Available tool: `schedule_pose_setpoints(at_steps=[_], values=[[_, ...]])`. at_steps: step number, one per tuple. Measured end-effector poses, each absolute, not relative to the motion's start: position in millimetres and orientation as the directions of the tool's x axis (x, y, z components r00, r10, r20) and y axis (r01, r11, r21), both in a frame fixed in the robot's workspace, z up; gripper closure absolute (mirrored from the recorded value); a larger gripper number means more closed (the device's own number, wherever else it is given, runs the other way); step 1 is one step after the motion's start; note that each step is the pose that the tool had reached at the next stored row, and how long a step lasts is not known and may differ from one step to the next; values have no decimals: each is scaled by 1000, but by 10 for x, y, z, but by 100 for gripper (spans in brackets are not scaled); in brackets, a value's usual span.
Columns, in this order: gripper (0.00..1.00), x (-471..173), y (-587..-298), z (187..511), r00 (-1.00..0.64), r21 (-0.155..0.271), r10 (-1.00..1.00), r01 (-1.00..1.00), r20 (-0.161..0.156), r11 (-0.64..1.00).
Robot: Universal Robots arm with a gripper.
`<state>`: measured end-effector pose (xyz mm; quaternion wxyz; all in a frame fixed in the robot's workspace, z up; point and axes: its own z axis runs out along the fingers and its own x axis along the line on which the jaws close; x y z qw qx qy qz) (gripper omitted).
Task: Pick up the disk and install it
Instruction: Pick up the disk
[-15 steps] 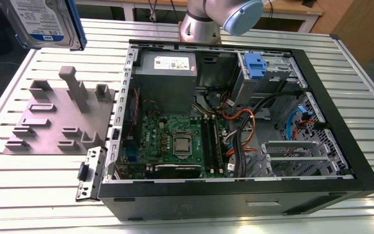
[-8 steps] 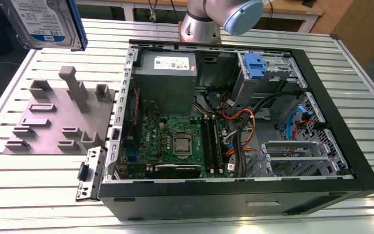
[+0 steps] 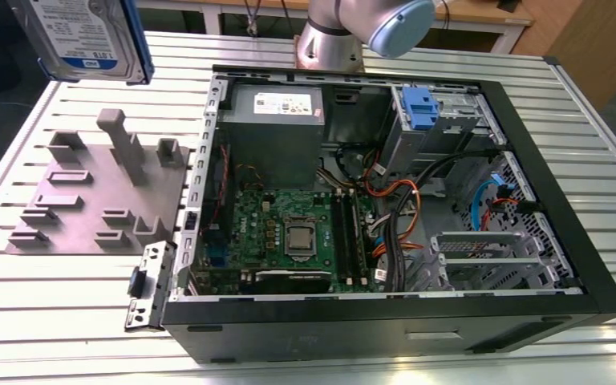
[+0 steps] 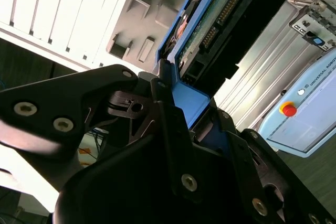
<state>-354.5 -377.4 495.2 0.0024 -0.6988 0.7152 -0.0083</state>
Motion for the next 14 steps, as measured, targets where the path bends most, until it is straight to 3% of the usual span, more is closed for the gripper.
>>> schedule_pose_setpoints(at_steps=[14], values=[[64,-3282,-3775,4952,-23,-15,-1000,-1000,8,23]])
